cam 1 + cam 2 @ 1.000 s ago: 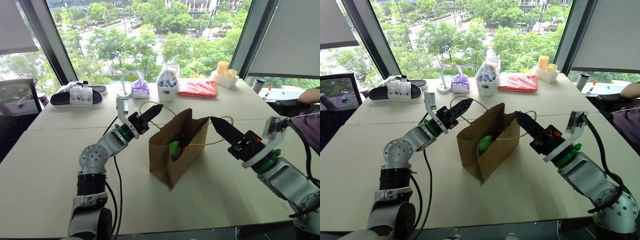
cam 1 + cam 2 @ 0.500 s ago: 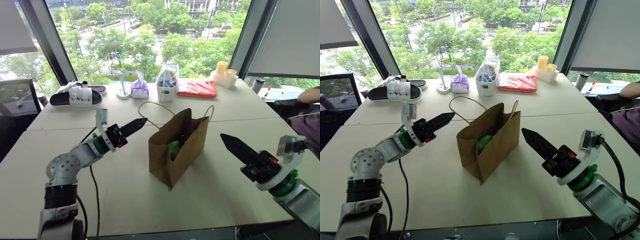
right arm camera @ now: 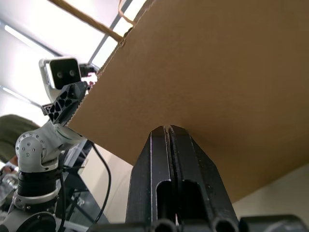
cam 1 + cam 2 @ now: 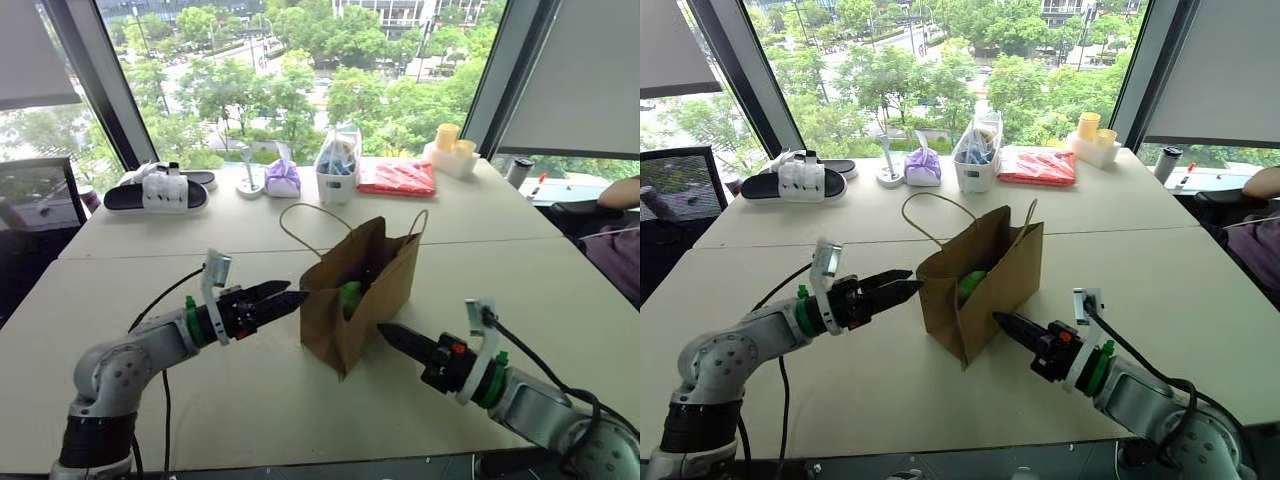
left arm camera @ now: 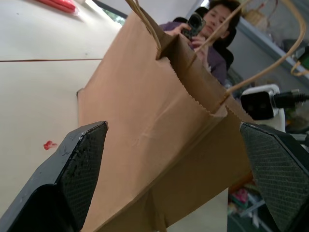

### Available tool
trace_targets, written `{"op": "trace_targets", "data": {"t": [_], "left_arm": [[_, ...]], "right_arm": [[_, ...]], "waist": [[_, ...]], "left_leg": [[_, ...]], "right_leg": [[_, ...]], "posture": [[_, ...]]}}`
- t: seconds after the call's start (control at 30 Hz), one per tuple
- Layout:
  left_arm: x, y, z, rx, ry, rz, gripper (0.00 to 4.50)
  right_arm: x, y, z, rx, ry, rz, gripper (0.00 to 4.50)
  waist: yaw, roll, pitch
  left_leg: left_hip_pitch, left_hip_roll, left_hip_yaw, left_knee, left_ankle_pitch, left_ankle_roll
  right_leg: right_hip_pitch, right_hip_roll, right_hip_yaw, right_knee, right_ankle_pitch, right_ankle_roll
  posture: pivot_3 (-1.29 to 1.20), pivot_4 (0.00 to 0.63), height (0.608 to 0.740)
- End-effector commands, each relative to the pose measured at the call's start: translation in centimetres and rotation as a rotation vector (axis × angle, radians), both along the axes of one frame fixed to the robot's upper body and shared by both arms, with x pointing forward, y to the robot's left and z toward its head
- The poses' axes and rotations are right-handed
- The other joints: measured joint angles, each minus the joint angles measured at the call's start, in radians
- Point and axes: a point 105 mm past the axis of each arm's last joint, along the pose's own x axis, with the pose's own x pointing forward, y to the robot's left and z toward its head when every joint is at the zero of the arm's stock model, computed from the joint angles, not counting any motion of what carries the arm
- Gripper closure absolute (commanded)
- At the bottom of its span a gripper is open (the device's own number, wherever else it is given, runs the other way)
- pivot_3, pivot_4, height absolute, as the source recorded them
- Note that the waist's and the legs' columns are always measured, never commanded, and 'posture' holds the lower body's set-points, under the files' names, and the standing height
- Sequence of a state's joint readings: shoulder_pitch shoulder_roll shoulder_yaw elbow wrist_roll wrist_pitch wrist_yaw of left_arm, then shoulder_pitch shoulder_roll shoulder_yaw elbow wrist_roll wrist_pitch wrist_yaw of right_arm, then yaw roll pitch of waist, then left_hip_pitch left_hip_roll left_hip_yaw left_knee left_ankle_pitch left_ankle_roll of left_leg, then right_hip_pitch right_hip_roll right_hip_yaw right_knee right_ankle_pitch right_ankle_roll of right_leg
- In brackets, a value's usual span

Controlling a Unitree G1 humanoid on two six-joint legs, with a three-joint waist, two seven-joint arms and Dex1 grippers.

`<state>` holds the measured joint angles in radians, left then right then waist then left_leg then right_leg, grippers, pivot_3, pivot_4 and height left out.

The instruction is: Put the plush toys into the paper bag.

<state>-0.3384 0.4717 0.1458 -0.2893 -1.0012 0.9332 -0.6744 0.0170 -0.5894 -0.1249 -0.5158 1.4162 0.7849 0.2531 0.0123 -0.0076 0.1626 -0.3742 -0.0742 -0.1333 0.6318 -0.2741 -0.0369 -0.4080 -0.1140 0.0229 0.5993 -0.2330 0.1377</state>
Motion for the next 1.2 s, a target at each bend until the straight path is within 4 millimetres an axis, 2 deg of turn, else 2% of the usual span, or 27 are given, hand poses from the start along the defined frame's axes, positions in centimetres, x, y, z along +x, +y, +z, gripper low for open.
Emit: {"op": "trace_targets", "data": {"t": [0.03,0.17,0.33,0.7,0.8,1.03,1.07,1.2], "left_arm": [[-0.5,-0.9,1.1,0.050,-0.106,-0.040,0.00],[-1.7,-2.2,1.4,0.085,-0.170,-0.126,0.00],[-1.8,-3.3,1.4,0.101,-0.206,-0.157,0.00],[0.2,-5.5,0.3,0.153,-0.234,-0.071,0.00],[0.4,-5.8,0.4,0.150,-0.245,-0.059,0.87],[0.8,-5.8,0.6,0.155,-0.266,-0.049,4.18],[1.0,-5.7,0.8,0.158,-0.276,-0.045,4.37],[1.7,-5.5,2.0,0.126,-0.326,-0.064,4.37]], "right_arm": [[0.4,0.5,0.5,0.014,-0.025,0.018,4.48],[1.7,1.6,0.6,0.006,-0.029,0.011,4.48],[2.1,2.4,0.6,0.015,-0.030,0.024,4.48],[1.8,2.8,0.6,0.021,-0.028,0.045,4.48],[1.1,2.8,0.5,0.028,-0.023,0.052,4.50],[0.0,2.4,0.3,0.034,-0.015,0.050,4.50],[-0.2,2.2,0.3,0.037,-0.013,0.045,4.50],[-1.2,1.1,-0.2,0.035,0.007,0.027,4.50]], "waist": [[0.000,0.000,0.000],[-0.002,0.000,0.000],[0.000,0.000,0.000],[-0.002,0.000,0.000],[-0.001,0.000,0.000],[-0.001,0.000,0.000],[-0.001,0.000,0.000],[0.002,0.000,0.000]], "left_leg": [[0.000,0.000,0.000,0.000,0.000,0.000],[0.000,0.000,0.000,0.000,0.000,0.000],[0.000,0.000,0.000,0.000,0.000,0.000],[0.000,0.000,0.000,0.000,0.000,0.000],[-0.001,0.000,0.000,0.000,0.000,0.000],[-0.001,0.000,0.000,0.000,0.000,0.000],[0.000,0.000,0.000,0.000,0.000,0.000],[-0.001,-0.001,0.000,0.000,0.000,0.000]], "right_leg": [[0.000,0.000,0.000,0.000,0.000,0.000],[0.000,0.000,0.000,0.000,0.000,0.000],[-0.001,0.000,0.000,0.000,0.001,0.001],[-0.001,0.001,0.000,0.000,0.001,0.002],[-0.001,0.001,0.000,0.000,0.001,0.002],[-0.001,0.001,0.000,0.000,0.001,0.002],[-0.001,0.001,0.000,0.000,0.001,0.002],[0.000,0.001,-0.001,0.000,0.001,0.002]], "posture": [[0.00,0.150,0.740],[0.00,0.150,0.740],[0.00,0.150,0.740],[0.00,0.150,0.740],[0.00,0.150,0.740],[0.00,0.150,0.740],[0.00,0.150,0.740],[0.00,0.150,0.740]]}}
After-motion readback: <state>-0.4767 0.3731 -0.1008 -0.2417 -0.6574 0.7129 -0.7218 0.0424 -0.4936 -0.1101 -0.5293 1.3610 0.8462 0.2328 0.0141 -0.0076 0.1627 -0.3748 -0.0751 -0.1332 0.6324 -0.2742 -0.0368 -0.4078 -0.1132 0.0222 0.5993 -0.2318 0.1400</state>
